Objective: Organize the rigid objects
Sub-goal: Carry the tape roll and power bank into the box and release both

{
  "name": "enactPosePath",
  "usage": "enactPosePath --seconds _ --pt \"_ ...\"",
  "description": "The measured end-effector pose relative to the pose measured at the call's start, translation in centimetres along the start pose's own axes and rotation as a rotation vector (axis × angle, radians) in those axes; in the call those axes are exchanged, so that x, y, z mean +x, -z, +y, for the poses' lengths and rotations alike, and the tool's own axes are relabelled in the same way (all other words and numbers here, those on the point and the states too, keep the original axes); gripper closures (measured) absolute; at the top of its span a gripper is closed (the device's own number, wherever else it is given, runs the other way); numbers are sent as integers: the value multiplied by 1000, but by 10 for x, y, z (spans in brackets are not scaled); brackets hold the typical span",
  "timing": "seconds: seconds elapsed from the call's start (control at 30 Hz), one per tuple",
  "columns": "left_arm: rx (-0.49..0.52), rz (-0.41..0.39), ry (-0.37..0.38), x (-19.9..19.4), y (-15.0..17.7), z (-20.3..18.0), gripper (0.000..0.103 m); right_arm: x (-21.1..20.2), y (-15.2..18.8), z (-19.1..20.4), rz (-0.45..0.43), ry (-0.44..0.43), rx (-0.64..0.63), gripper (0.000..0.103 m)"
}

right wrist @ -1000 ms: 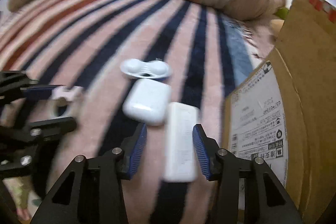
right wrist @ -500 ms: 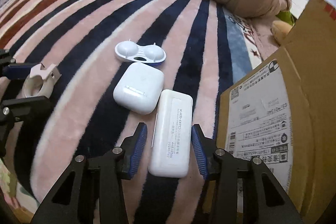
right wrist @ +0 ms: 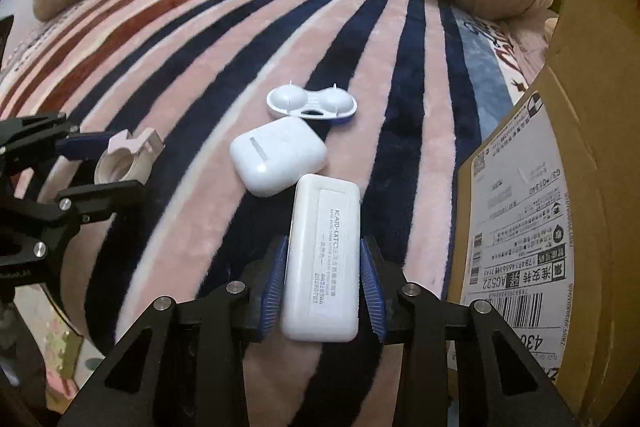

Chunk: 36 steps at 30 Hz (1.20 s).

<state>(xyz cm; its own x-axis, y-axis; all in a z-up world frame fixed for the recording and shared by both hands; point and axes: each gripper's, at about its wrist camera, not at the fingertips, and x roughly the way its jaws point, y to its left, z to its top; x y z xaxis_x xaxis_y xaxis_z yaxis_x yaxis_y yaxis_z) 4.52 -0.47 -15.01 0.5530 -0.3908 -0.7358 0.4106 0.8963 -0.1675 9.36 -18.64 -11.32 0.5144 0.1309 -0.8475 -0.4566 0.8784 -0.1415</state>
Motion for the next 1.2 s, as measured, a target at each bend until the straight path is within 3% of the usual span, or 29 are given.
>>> enactPosePath --seconds 0.3,0.47,0.6,0.77,0.93,1.07,1.2 --pt "18 -105 -77 -75 -21 -14 62 -81 -7 23 -206 -115 -98 72" --pt "67 -194 -68 -121 -54 -53 62 -144 -7 7 -360 -173 -89 72" --pt "117 -236 -11 -135 -87 -97 62 -181 7 -26 -457 -146 -46 72" --pt "217 -222 71 -113 -133 -166 62 -193 31 -96 -500 -67 76 71" --pt "278 -135 100 -69 -163 -215 62 -169 45 -158 -442 32 149 71" --pt "293 -58 83 -32 -175 -231 62 -140 46 -183 -377 18 161 71" --pt "313 -5 62 -11 -180 -233 62 -125 45 -194 -373 44 151 71"
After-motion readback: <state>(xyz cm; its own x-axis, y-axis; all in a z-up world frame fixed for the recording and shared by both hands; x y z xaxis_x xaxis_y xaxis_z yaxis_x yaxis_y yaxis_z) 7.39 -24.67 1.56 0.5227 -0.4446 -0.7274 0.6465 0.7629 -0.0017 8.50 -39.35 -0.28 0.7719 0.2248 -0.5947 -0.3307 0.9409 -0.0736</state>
